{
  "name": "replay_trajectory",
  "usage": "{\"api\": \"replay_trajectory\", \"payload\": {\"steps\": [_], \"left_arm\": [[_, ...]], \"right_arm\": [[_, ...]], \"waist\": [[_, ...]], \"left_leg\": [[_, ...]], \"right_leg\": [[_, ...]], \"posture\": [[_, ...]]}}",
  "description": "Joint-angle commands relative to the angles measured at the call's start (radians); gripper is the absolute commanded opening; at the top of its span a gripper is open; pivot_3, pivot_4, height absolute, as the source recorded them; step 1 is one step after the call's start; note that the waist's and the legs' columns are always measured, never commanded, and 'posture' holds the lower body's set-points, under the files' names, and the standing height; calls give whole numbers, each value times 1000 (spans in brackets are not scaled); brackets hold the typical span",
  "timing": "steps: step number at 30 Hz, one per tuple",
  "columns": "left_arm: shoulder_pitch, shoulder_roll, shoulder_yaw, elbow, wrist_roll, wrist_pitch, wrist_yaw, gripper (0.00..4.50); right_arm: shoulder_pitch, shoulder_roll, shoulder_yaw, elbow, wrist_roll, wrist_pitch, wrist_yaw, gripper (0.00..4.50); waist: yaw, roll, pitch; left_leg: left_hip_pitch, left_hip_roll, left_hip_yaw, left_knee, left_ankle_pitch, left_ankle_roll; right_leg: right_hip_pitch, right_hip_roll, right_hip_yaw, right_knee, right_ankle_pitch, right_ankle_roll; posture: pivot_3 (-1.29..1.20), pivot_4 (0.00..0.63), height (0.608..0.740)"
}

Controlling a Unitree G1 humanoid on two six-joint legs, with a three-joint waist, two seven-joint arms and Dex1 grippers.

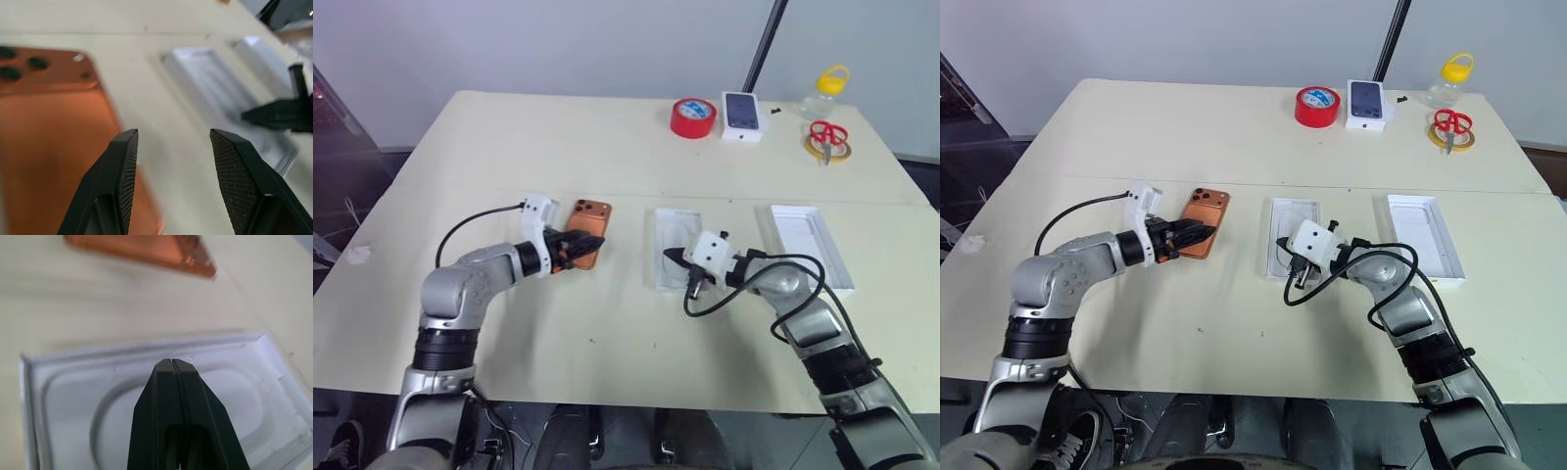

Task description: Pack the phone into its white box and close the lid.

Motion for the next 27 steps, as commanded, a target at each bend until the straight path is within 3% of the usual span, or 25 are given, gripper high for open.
{"api": "replay_trajectory", "payload": {"steps": [1, 7, 13, 22, 27], "left_arm": [[-4, 55, 83, 5, -44, 29, -16, 2461], [-58, 106, 176, 124, -72, 124, 34, 2461], [-205, 174, 217, 349, -79, 182, 5, 2461], [-320, 193, 53, 589, 12, 144, -150, 2461], [-350, 164, -37, 700, 94, 60, -220, 2461]], "right_arm": [[-40, -9, 19, 46, -71, -26, -33, 47], [-88, 31, -43, 24, 10, -14, -27, 47], [-219, 102, -64, 10, 81, 67, -31, 47], [-372, 296, 168, 219, -121, 134, -92, 47], [-416, 343, 239, 322, -212, 177, -118, 47]], "waist": [[-3, 0, 0], [-2, 0, 0], [-5, -1, 1], [-6, -1, 1], [-2, -1, 1]], "left_leg": [[0, 0, 0, 0, 0, 0], [0, 0, 0, 0, 0, 0], [0, 1, 0, 0, 0, 0], [-1, 1, 1, 0, 2, -1], [-4, 1, 1, 1, 2, -1]], "right_leg": [[0, 0, 0, 0, 0, 0], [0, 1, 0, 0, 2, 2], [-1, 2, 0, 1, 2, 4], [-2, 6, -1, 4, 2, 4], [-5, 6, -1, 5, 2, 4]], "posture": [[0, 150, 723], [0, 150, 723], [0, 150, 723], [0, 150, 723], [0, 150, 723]]}}
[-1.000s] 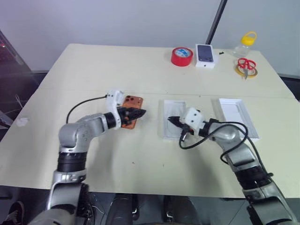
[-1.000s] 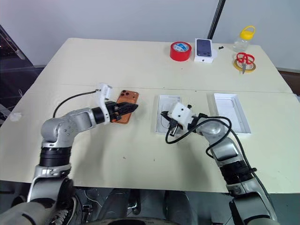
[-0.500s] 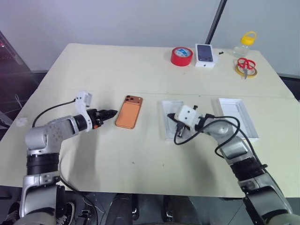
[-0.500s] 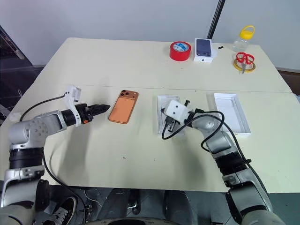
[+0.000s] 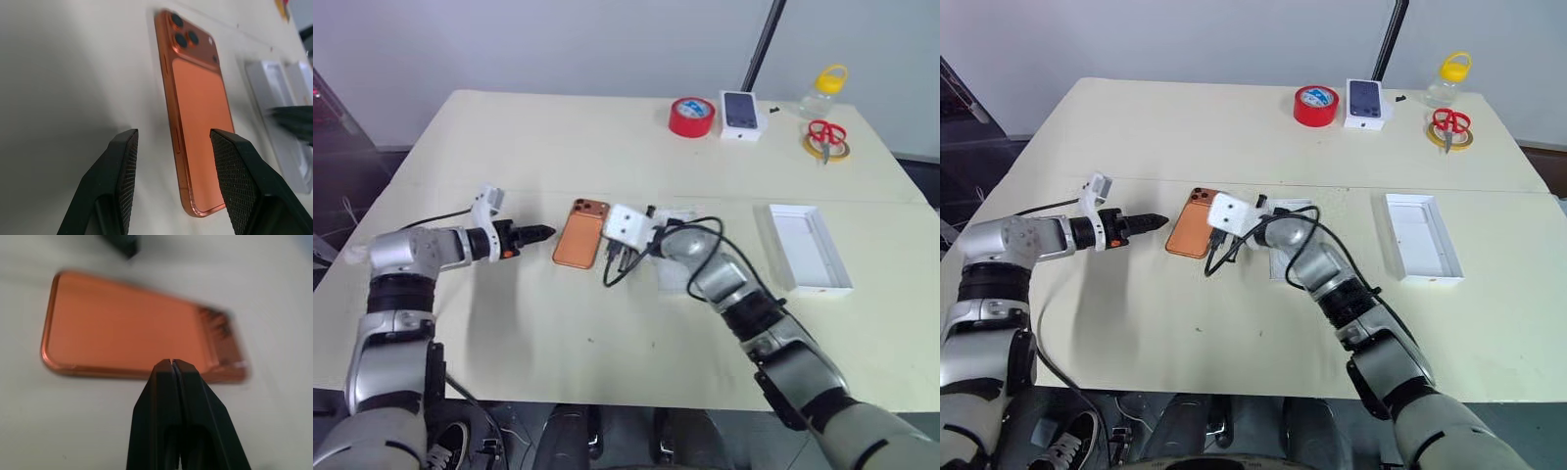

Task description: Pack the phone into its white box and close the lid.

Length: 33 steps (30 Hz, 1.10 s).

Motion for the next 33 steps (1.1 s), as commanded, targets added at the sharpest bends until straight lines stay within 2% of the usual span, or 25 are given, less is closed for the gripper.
{"api": "replay_trajectory", "payload": {"steps": [1, 7, 12, 17, 23, 33], "left_arm": [[-30, -15, -48, 70, 59, -62, -54, 2461], [-60, -73, -100, 214, 141, -123, -113, 2461], [-67, -151, -127, 256, 141, -31, -197, 2461], [-77, -211, -131, 284, 170, -9, -202, 2461], [-132, -207, -45, 298, 117, 90, -235, 2461], [-145, -180, -20, 319, 137, 67, -204, 2461]], "right_arm": [[-38, 15, 15, 8, -34, 18, 0, 47], [-29, 18, 46, 28, -70, 4, 28, 47], [-37, 33, 34, 38, -77, -8, 21, 47], [-45, 31, 21, 41, -83, -12, 21, 47], [-41, 23, 12, 41, -91, -18, 20, 47], [-43, 29, 12, 65, -95, -44, 5, 47]], "waist": [[0, 0, 0], [-1, 1, -1], [1, 1, -3], [4, 5, -8], [4, 6, -10], [-7, 6, -10]], "left_leg": [[0, 0, 0, 0, 0, 0], [3, 0, 0, 0, 0, 0], [4, 0, 0, 0, 0, 0], [6, -1, 0, 0, -1, 1], [5, -3, 0, 0, -1, 2], [5, -2, 0, 0, -1, 2]], "right_leg": [[0, 0, 0, 0, 0, 0], [2, 0, 0, 1, 0, 0], [3, -1, 0, 1, 0, 0], [5, -2, 0, 1, -1, 1], [5, -3, 0, 1, -1, 2], [5, -2, 0, 1, -1, 2]], "posture": [[0, 150, 723], [0, 150, 723], [0, 150, 723], [0, 150, 723], [0, 150, 723], [0, 150, 723]]}}
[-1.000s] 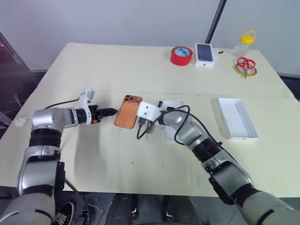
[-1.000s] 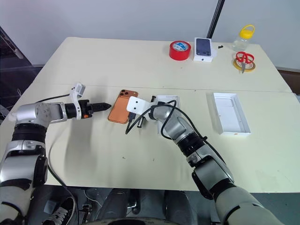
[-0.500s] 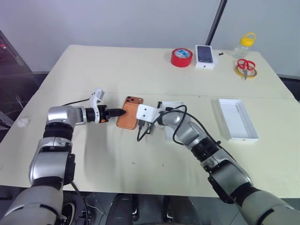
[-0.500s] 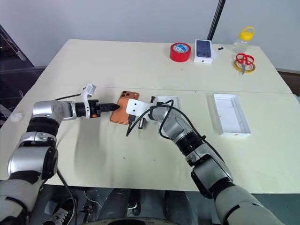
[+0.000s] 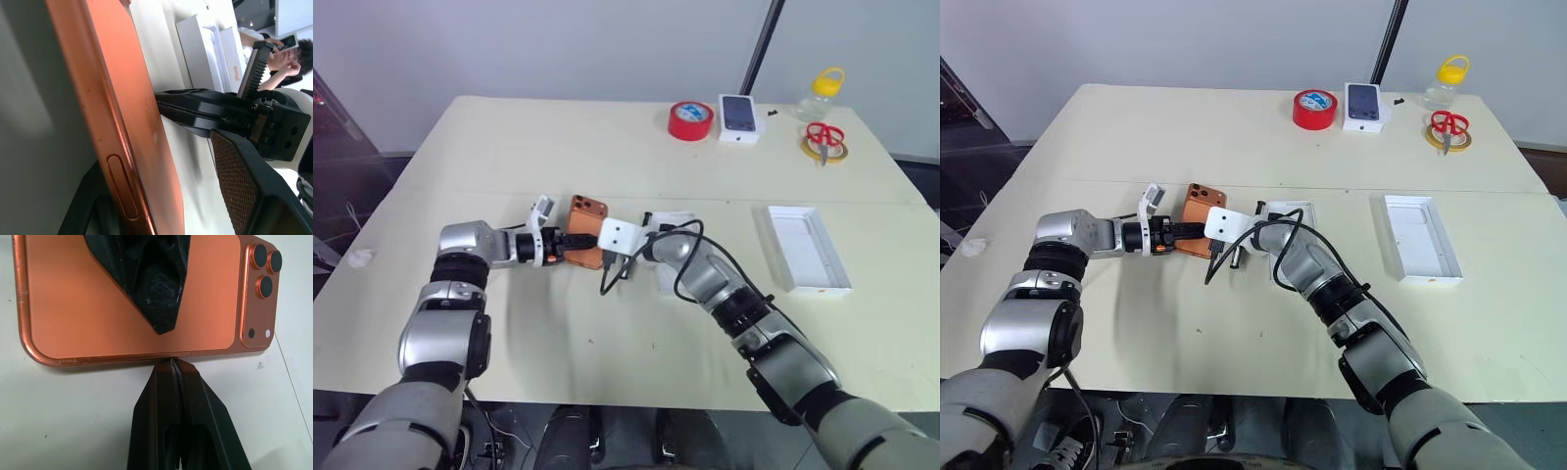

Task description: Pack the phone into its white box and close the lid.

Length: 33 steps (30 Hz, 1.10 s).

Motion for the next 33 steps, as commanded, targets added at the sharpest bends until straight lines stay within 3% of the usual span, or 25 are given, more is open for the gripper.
{"api": "replay_trajectory", "payload": {"steps": [1, 8, 11, 14, 23, 27, 33], "left_arm": [[18, 12, -3, 18, 19, 5, 21, 2461], [19, 54, 26, 56, 22, -5, 34, 2461], [28, 62, 42, 52, 4, 21, 22, 1616], [44, 59, 42, 41, -4, 36, 16, 93], [67, 51, 64, 30, -24, 77, 32, 37], [54, 58, 189, 53, -118, 192, 42, 37], [120, 29, 335, -124, -252, 361, 116, 37]], "right_arm": [[-23, 11, -3, 2, -3, -16, -3, 47], [-18, 4, 0, 3, -9, -27, -1, 47], [-17, 4, 1, 4, -11, -31, -3, 0], [-17, 4, 2, 3, -14, -33, 0, 0], [-14, 10, -19, -28, 2, -30, 12, 0], [31, 23, -118, -175, 147, -18, 66, 0], [146, -58, -246, -413, 400, 88, 240, 0]], "waist": [[-1, 0, 0], [-20, 0, 0], [-26, 0, 0], [-26, 0, 0], [-26, 0, 1], [-28, 0, 1], [-19, -3, 2]], "left_leg": [[0, 0, 0, 0, 0, 0], [0, 1, 0, 0, 0, 0], [0, 1, 0, 0, 0, -1], [0, 1, 0, -1, 1, -2], [0, 1, 1, -1, 1, -2], [-1, 1, 1, -1, 1, -2], [-1, 1, 1, -1, 1, -2]], "right_leg": [[0, 0, 0, 0, 0, 0], [-1, 0, 0, 2, 0, 0], [-2, 0, 0, 3, 0, 0], [-3, 0, 1, 4, -1, 1], [-4, 0, 1, 5, -1, 1], [-4, 0, 2, 5, -1, 1], [-4, -1, 2, 5, -1, 1]], "posture": [[0, 150, 723], [0, 150, 723], [0, 150, 723], [0, 150, 723], [0, 150, 723], [0, 150, 723], [0, 150, 723]]}}
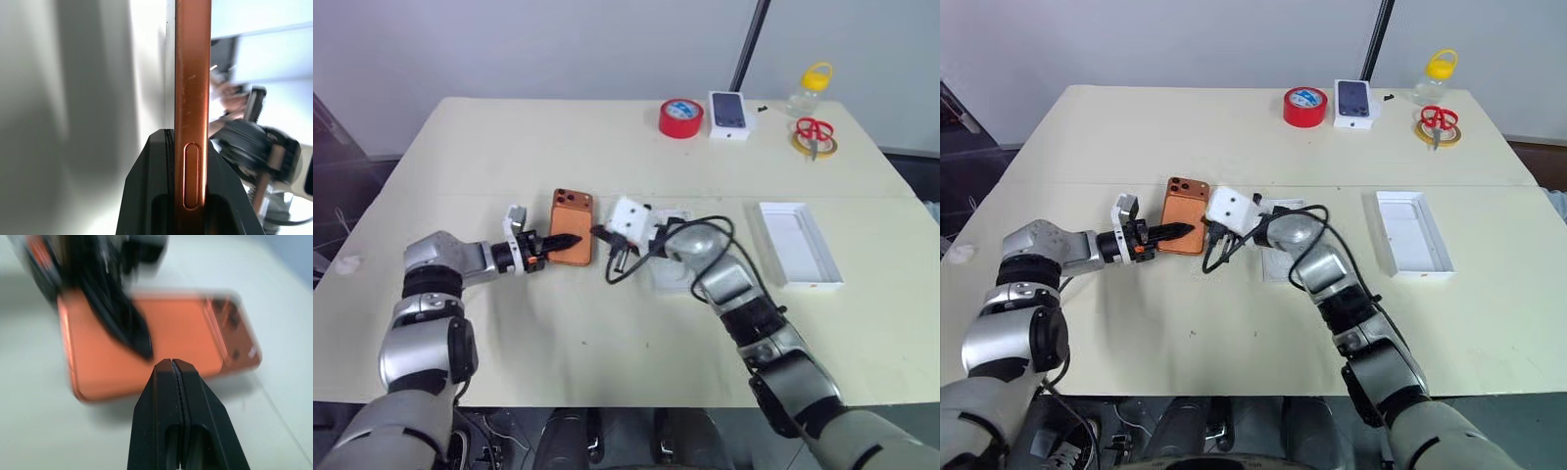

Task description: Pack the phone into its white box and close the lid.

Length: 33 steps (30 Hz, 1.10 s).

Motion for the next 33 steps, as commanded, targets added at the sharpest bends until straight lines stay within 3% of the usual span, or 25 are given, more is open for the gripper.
{"api": "replay_trajectory", "payload": {"steps": [1, 4, 9, 16, 21, 25, 31, 33], "left_arm": [[47, -36, 78, -144, -90, 106, 59, 37], [108, -86, 120, -304, -136, 159, 125, 0], [179, -145, 145, -496, -178, 175, 201, 0], [206, -186, 126, -586, -199, 102, 246, 0], [210, -197, 110, -593, -209, 87, 259, 0], [216, -198, 106, -603, -220, 90, 266, 0], [223, -197, 105, -608, -241, 103, 282, 0], [224, -199, 104, -609, -246, 102, 289, 0]], "right_arm": [[55, -75, -64, -154, 121, 77, 94, 0], [140, -186, -116, -296, 257, 161, 215, 849], [261, -383, -91, -390, 194, 1, 291, 3212], [355, -538, -109, -325, 181, -149, 356, 3212], [358, -542, -95, -242, 145, -227, 328, 3212], [362, -526, -86, -205, 114, -259, 294, 1929], [360, -515, -89, -195, 122, -259, 290, 1929], [358, -510, -89, -186, 128, -248, 289, 1379]], "waist": [[3, -1, 1], [9, -3, 2], [4, -3, 3], [5, -5, 5], [8, -6, 6], [19, -6, 6], [30, -6, 6], [30, -6, 6]], "left_leg": [[0, 0, 0, 0, 0, 0], [0, -1, -1, 0, -1, 1], [0, 0, -1, -1, -3, 2], [0, 0, -1, -1, -4, 0], [0, 0, -1, -1, -4, 0], [0, 0, -1, -1, -3, -2], [-1, -1, -1, -1, -3, -2], [-1, -1, -2, -1, -3, -2]], "right_leg": [[0, 0, 0, 0, 0, 0], [1, -3, 0, -1, 0, 0], [0, -4, 0, -2, 0, -1], [-1, -4, 0, -2, 0, -1], [0, -5, 0, -3, 0, -2], [0, -5, 0, -4, -1, -5], [0, -6, 0, -6, -1, -6], [1, -7, 0, -7, -1, -6]], "posture": [[0, 150, 723], [0, 150, 723], [0, 150, 723], [0, 150, 723], [0, 150, 723], [0, 150, 723], [0, 150, 723], [0, 150, 723]]}}
